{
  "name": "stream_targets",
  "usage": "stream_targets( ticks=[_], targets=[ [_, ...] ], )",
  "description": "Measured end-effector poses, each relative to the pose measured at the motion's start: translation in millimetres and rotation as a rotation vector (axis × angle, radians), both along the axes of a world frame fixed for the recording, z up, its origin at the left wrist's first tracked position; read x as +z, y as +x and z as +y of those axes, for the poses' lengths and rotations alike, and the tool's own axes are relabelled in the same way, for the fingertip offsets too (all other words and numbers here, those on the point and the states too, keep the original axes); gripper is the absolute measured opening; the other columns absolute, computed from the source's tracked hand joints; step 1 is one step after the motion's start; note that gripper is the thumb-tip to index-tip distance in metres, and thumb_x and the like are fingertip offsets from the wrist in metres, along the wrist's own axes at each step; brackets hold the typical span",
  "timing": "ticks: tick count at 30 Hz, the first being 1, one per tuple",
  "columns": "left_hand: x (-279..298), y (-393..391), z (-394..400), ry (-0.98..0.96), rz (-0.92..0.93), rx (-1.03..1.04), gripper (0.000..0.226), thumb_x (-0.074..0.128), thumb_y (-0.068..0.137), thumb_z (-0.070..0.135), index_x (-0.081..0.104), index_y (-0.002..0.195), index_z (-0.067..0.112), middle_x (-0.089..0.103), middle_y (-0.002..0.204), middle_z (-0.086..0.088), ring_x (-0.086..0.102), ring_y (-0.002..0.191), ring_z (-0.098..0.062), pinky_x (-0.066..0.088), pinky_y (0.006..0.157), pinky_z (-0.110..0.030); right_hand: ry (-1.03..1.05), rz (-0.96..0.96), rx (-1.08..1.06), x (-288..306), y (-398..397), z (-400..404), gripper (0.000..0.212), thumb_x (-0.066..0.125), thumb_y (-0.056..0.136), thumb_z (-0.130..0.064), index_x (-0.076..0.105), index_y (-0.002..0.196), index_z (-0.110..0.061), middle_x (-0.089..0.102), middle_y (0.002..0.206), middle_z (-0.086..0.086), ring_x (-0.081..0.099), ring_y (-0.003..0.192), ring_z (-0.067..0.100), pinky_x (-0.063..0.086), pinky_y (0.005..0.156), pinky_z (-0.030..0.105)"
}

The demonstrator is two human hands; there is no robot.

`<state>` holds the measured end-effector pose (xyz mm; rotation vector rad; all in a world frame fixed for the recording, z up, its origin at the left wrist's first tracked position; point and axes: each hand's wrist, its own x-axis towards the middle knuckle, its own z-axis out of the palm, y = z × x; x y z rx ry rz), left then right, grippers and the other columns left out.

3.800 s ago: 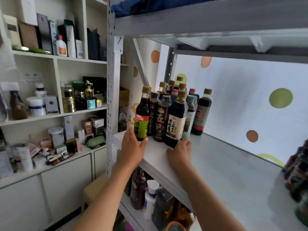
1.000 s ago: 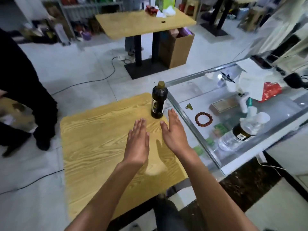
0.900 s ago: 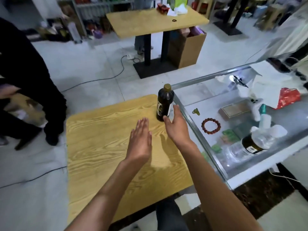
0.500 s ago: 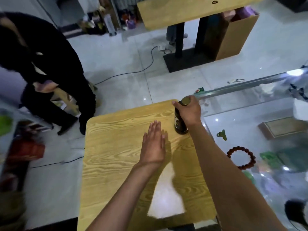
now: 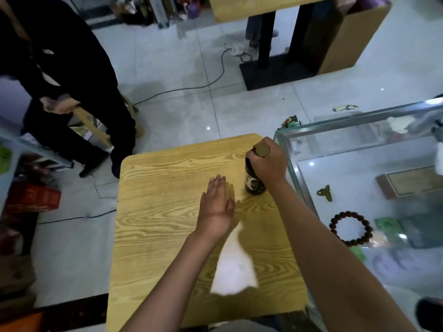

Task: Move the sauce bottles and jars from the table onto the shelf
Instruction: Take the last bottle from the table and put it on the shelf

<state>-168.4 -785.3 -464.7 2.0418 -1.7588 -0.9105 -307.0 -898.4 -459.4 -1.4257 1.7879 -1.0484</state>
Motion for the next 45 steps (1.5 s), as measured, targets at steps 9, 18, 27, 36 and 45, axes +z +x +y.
stream_targets(
  ticks=[9,18,27,36,45],
  targets=[
    [7.6,43.4,72.7,-0.068,0.089,-0.138,0.068,0.055,0.098,0.028,0.018,0.154,0.015,0.015,0.162,-0.001,0.004,0.15,-0.014,0.016,0.12,-0.033,0.13,-0.089,-0.259,29.0,31.3,105.5,0.013,0.074,0.066,-0.021,0.063,0.07,-0.014,0.066,0.066,-0.002,0.065,0.068,0.021,0.057,0.067,0.038],
    [52.8,71.3,178.8,-0.047,0.382,-0.358,0.091,0.069,0.087,0.043,0.013,0.155,0.022,0.012,0.162,0.003,0.009,0.149,-0.012,0.019,0.12,-0.036,-0.06,-0.241,-0.546,113.8,42.2,251.9,0.005,0.076,0.062,-0.006,0.071,0.065,-0.005,0.069,0.063,0.004,0.063,0.059,0.016,0.048,0.056,0.028],
    [97.1,34.7,261.0,-0.147,0.493,-0.61,0.092,0.075,0.079,0.045,0.023,0.152,0.022,0.024,0.157,0.006,0.019,0.145,-0.011,0.023,0.115,-0.027,-0.157,-0.221,-0.738,192.8,16.9,390.7,0.011,0.076,0.063,-0.002,0.069,0.071,0.003,0.065,0.066,0.007,0.061,0.063,0.019,0.05,0.063,0.032],
    [120.0,-40.8,355.6,-0.103,0.56,-0.833,0.094,0.08,0.068,0.052,0.033,0.145,0.026,0.044,0.142,0.005,0.044,0.129,-0.016,0.043,0.105,-0.036,-0.226,-0.167,-0.855,255.8,-16.7,509.7,0.022,0.073,0.053,-0.007,0.073,0.073,0.003,0.071,0.082,0.023,0.064,0.067,0.024,0.052,0.064,0.032],
    [171.3,-135.1,463.3,-0.334,0.522,-0.996,0.072,0.079,0.06,0.059,0.055,0.121,0.03,0.06,0.108,0.013,0.054,0.089,-0.004,0.044,0.077,-0.021,-0.337,-0.154,-0.943,293.8,-97.1,653.5,0.016,0.075,0.062,0.005,0.074,0.074,-0.006,0.076,0.08,0.012,0.071,0.072,0.02,0.057,0.068,0.029]
  ],
)
